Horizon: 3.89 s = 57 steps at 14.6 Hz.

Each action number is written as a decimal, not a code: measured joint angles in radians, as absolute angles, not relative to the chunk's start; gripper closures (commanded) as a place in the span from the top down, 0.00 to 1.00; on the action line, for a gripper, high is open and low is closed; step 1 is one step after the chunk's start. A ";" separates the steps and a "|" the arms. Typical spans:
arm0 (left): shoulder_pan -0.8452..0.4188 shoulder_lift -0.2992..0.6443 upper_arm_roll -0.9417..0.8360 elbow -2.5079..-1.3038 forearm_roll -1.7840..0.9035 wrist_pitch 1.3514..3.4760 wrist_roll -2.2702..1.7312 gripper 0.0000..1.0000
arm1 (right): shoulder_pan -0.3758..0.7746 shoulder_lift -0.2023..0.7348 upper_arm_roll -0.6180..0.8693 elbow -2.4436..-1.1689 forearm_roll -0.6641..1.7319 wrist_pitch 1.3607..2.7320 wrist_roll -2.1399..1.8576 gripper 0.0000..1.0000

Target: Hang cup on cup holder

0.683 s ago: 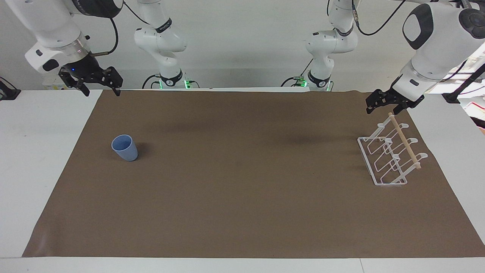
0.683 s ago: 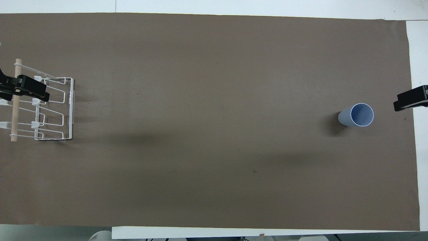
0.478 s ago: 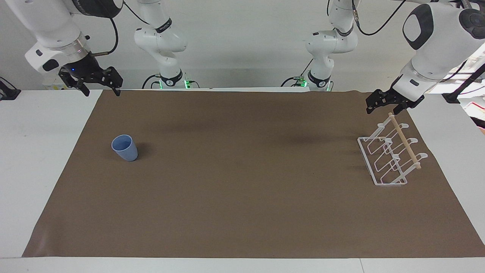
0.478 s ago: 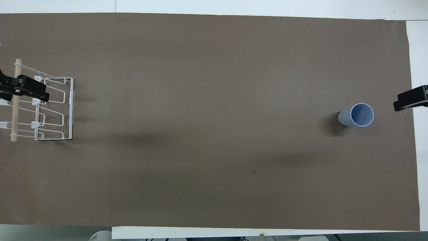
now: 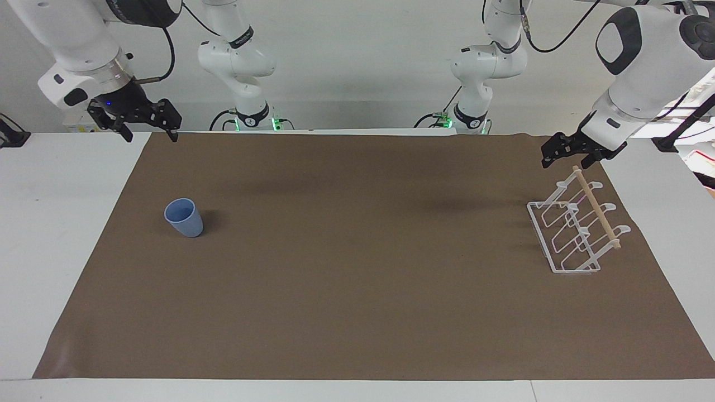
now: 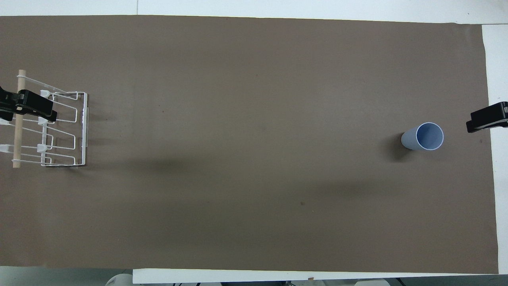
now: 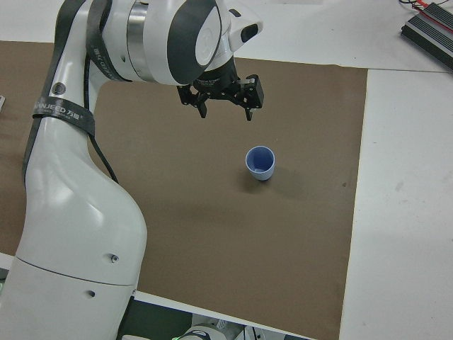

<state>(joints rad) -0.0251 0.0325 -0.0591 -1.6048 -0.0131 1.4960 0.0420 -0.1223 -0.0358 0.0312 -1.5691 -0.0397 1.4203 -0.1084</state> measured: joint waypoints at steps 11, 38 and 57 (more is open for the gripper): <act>-0.023 0.031 -0.058 -1.617 -0.013 1.498 0.042 1.00 | -0.216 0.049 0.025 -1.788 -0.040 1.776 -0.454 1.00; -0.033 0.022 -0.062 -1.635 -0.014 1.498 -0.023 1.00 | -0.271 0.125 0.031 -2.096 0.016 2.126 -0.524 0.00; -0.202 -0.003 -0.075 -1.652 -0.473 1.643 -1.528 1.00 | 0.240 0.086 0.075 -1.877 0.964 1.919 0.152 0.02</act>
